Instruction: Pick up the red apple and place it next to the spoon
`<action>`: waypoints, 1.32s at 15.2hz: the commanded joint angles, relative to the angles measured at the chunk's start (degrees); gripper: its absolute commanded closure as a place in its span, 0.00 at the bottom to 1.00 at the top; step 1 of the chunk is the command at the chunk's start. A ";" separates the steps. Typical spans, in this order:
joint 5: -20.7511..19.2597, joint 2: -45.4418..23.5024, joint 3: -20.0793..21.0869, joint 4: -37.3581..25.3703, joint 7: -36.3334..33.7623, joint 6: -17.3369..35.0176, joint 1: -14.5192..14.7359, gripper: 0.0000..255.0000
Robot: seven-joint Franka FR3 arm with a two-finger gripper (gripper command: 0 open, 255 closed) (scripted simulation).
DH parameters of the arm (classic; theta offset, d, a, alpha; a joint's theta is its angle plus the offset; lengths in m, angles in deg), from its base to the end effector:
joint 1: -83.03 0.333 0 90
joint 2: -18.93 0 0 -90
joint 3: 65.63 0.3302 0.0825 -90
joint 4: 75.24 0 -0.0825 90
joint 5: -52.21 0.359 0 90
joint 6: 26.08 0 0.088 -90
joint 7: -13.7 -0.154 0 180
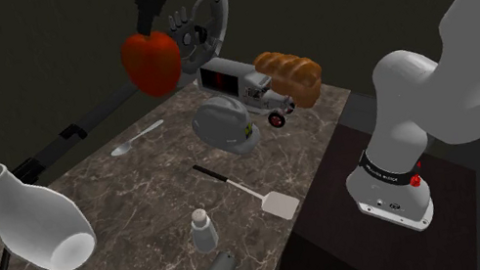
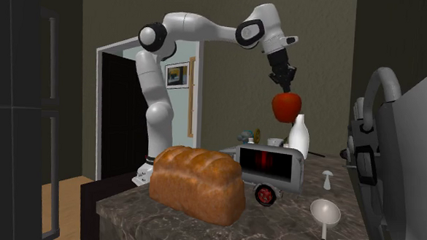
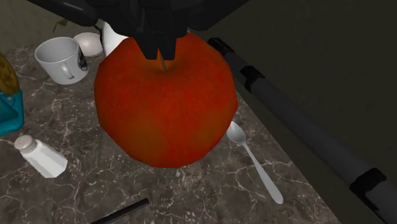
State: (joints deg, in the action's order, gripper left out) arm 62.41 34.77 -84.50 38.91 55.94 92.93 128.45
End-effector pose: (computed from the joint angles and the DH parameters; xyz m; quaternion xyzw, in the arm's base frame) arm 0.4447 0.2220 0.5849 -0.8233 -0.5262 -0.1857 0.1039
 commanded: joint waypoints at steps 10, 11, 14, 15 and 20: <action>2.63 -5.88 -0.09 0.72 1.31 6.29 1.09 1.00; 2.77 -5.94 -0.11 1.41 1.53 7.02 1.11 1.00; 3.26 -6.21 -0.19 3.41 2.24 9.22 1.17 1.00; 3.44 -6.33 -0.22 4.06 2.49 9.94 1.20 1.00; 4.54 -7.10 -0.41 7.07 3.86 13.56 1.37 1.00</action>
State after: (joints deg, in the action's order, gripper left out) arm 66.80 27.64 -84.87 45.37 59.57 105.86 129.81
